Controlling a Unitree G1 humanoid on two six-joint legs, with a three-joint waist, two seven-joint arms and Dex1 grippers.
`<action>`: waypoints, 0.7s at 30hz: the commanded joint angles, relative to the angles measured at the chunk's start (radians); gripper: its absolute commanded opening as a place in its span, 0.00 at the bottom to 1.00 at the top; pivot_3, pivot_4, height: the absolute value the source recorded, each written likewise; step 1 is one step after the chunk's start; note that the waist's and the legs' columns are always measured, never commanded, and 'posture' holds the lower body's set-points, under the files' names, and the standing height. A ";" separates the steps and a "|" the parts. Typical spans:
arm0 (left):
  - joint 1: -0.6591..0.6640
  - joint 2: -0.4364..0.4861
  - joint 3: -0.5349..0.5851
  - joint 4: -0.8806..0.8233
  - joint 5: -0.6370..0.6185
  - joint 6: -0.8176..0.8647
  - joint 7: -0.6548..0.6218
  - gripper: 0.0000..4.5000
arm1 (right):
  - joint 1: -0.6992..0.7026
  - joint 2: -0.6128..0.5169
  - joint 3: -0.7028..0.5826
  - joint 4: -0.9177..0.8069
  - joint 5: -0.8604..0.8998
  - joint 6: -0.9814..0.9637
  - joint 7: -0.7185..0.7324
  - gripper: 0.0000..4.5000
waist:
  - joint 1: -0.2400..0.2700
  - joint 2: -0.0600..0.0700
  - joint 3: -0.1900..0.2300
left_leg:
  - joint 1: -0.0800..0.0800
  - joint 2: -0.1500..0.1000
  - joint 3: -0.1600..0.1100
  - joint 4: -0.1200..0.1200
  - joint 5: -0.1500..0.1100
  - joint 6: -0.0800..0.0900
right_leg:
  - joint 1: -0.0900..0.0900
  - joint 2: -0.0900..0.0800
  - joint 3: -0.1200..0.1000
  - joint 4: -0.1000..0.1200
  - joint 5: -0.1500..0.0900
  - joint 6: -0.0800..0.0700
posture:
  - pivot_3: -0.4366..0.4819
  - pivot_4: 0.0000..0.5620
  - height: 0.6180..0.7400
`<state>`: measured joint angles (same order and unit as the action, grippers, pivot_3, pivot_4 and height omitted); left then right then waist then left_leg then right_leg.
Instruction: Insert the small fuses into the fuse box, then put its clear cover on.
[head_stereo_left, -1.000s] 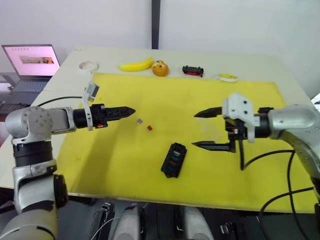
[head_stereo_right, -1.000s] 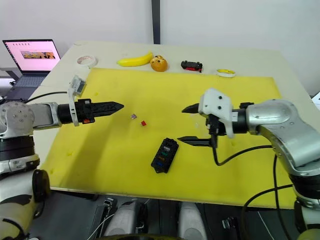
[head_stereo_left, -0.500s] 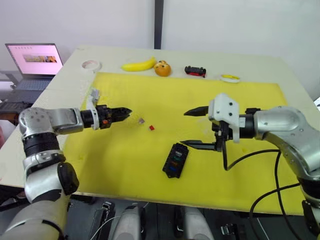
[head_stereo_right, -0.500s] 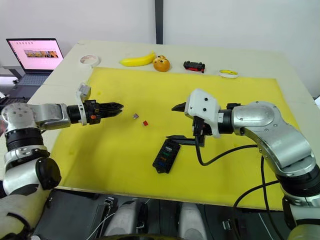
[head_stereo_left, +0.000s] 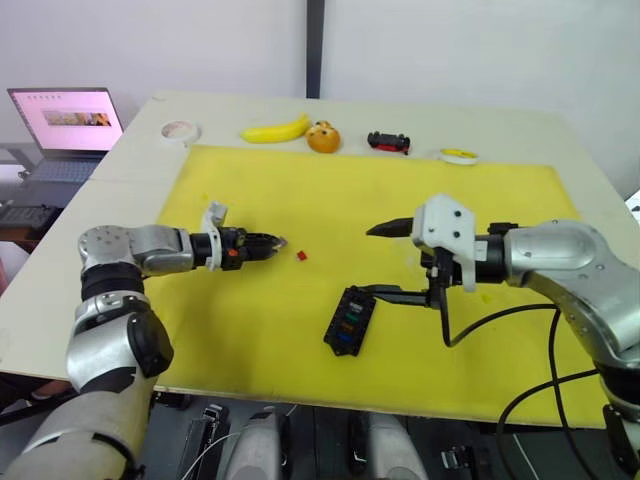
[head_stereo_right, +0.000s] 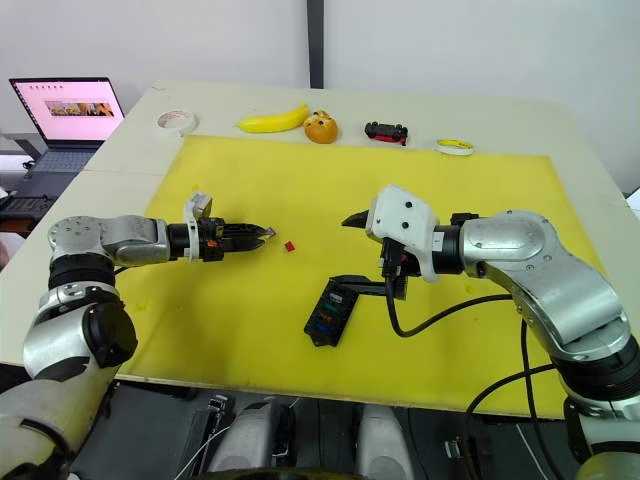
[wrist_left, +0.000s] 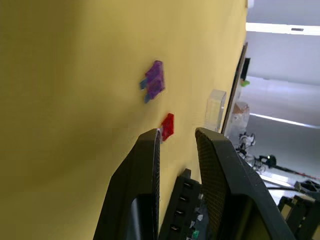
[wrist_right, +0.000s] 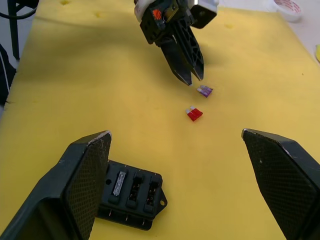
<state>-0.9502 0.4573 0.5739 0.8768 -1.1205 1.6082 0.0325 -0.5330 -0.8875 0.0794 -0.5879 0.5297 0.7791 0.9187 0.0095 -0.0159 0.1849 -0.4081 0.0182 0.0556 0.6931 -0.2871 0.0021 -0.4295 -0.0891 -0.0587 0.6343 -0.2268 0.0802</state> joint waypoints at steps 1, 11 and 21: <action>0.002 0.013 0.025 -0.018 0.049 -0.004 -0.016 0.27 | -0.005 0.002 -0.018 -0.034 0.010 -0.001 -0.010 1.00 | -0.001 0.000 0.000 | 0.000 0.000 0.000 0.000 0.000 0.000 | 0.000 0.000 0.000 0.000 0.000 0.000 | 0.48 0.27 0.98; -0.005 -0.043 0.028 -0.037 0.147 -0.114 -0.067 0.27 | -0.009 0.007 -0.012 -0.037 0.013 0.000 -0.017 1.00 | 0.001 0.000 0.000 | 0.000 0.000 0.000 0.000 0.000 -0.001 | 0.000 0.000 0.000 0.000 0.000 0.000 | 0.48 0.27 0.98; -0.009 -0.076 0.016 -0.040 0.225 -0.199 -0.113 0.27 | -0.019 0.019 -0.007 -0.045 0.016 0.015 -0.028 1.00 | 0.003 0.000 -0.001 | 0.002 -0.001 -0.001 0.000 -0.002 0.003 | 0.002 -0.001 0.000 0.001 0.001 0.001 | 0.48 0.27 0.98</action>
<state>-0.9486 0.3830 0.5852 0.8438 -0.9230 1.4631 -0.0740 -0.5336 -0.8760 0.0807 -0.6046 0.5369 0.7991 0.8976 0.0126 -0.0159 0.1843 -0.4060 0.0169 0.0548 0.6930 -0.2887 0.0050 -0.4271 -0.0904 -0.0589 0.6354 -0.2262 0.0810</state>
